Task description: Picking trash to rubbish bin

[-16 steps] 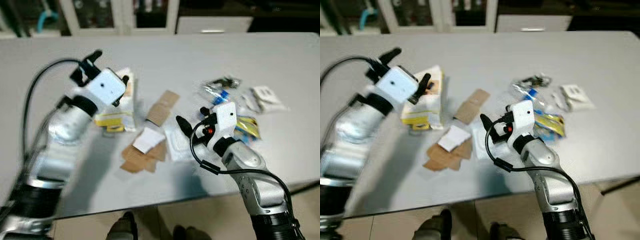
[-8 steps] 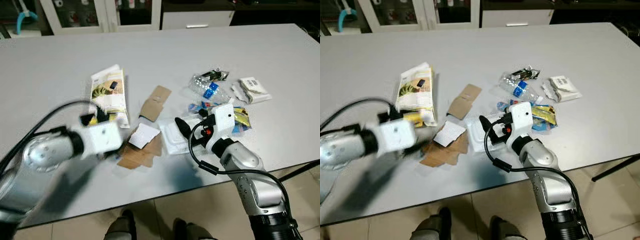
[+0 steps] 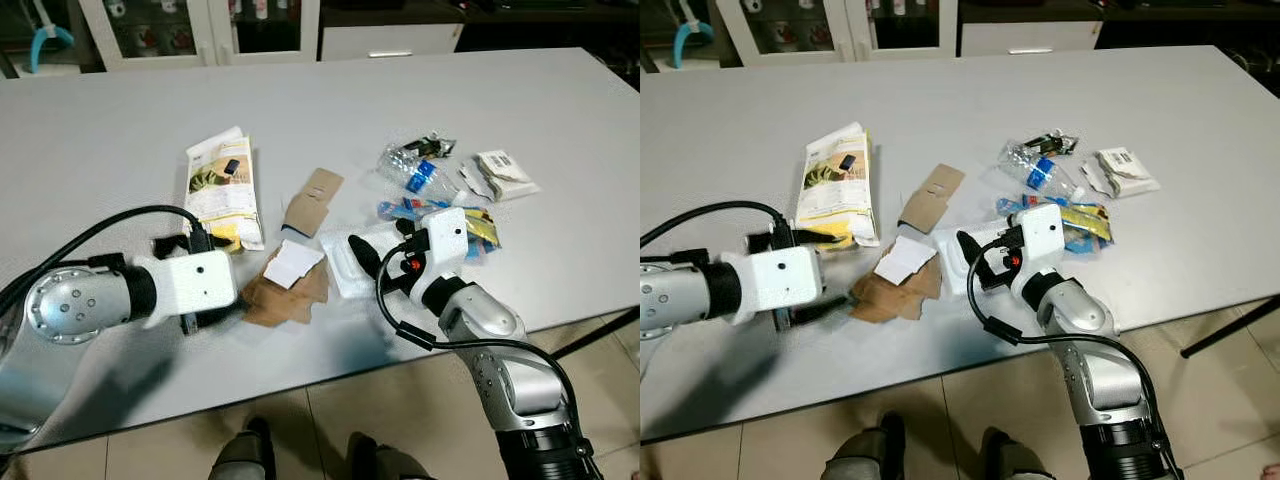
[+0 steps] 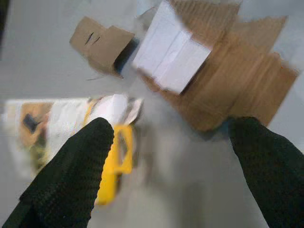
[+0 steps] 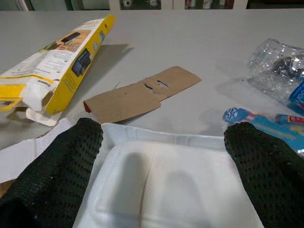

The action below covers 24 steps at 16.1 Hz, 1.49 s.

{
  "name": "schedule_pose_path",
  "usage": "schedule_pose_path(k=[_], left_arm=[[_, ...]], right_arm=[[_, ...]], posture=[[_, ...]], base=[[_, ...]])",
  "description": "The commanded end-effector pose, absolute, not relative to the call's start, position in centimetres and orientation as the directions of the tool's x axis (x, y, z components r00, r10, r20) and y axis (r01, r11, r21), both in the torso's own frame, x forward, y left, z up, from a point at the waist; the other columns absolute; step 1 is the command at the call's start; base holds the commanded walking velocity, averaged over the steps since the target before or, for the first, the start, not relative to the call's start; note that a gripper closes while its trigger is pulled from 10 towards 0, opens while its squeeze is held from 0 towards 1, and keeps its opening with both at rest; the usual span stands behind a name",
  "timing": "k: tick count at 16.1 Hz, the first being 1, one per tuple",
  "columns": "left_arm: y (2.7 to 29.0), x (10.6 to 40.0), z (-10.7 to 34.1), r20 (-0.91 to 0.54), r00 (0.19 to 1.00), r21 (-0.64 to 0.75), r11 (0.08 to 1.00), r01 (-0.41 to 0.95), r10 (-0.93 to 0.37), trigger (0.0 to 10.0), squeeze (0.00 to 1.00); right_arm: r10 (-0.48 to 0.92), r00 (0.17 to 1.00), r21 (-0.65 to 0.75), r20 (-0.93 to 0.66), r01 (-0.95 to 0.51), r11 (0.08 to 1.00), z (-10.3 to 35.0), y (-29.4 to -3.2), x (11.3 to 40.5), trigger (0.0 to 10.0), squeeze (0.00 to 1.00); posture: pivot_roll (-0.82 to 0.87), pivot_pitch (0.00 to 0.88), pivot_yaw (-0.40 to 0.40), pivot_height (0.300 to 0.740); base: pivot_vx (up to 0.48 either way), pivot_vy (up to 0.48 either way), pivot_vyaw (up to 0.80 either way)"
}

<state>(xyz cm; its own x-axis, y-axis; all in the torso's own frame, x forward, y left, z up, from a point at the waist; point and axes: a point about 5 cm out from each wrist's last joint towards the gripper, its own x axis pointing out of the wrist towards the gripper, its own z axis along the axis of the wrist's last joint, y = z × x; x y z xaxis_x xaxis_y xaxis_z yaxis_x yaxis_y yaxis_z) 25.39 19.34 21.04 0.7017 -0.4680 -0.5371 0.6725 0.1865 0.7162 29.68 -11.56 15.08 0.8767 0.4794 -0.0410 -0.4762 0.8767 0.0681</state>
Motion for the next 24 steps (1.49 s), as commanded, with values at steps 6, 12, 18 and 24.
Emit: schedule_pose_path(k=[6, 12, 18, 24], left_arm=[[20.5, 27.0, 18.1, -0.499, 0.808, 0.8, 0.192, 0.568, -0.312, 10.0, 0.0], [20.3, 27.9, 18.1, -0.39, 0.87, 0.854, 0.236, 0.465, -0.302, 10.0, 0.0], [20.4, 29.6, 20.0, -0.12, 0.964, 0.926, 0.322, 0.195, -0.237, 10.0, 0.0], [19.7, 30.7, 19.0, -0.091, 0.965, 0.922, 0.344, 0.175, -0.247, 10.0, 0.0]], right_arm=[[0.479, 0.877, 0.076, -0.051, -0.474, 0.877, 14.8, -11.7, 29.4, 10.0, 0.0], [0.478, 0.876, 0.08, -0.054, -0.474, 0.877, 14.6, -11.7, 29.2, 10.0, 0.0], [0.478, 0.877, 0.084, -0.056, -0.473, 0.877, 14.6, -11.7, 29.2, 10.0, 0.0], [0.493, 0.869, 0.089, -0.053, -0.487, 0.869, 14.6, -11.2, 29.1, 10.0, 0.0]], posture=[[-0.01, 0.208, -0.04, 0.74], [0.0, 0.214, -0.039, 0.74], [-0.01, 0.213, -0.037, 0.74], [-0.01, 0.218, -0.04, 0.74]], base=[[0.0, 0.0, 0.0], [0.0, 0.0, 0.0], [0.0, 0.0, 0.0], [0.0, 0.0, 0.0]])
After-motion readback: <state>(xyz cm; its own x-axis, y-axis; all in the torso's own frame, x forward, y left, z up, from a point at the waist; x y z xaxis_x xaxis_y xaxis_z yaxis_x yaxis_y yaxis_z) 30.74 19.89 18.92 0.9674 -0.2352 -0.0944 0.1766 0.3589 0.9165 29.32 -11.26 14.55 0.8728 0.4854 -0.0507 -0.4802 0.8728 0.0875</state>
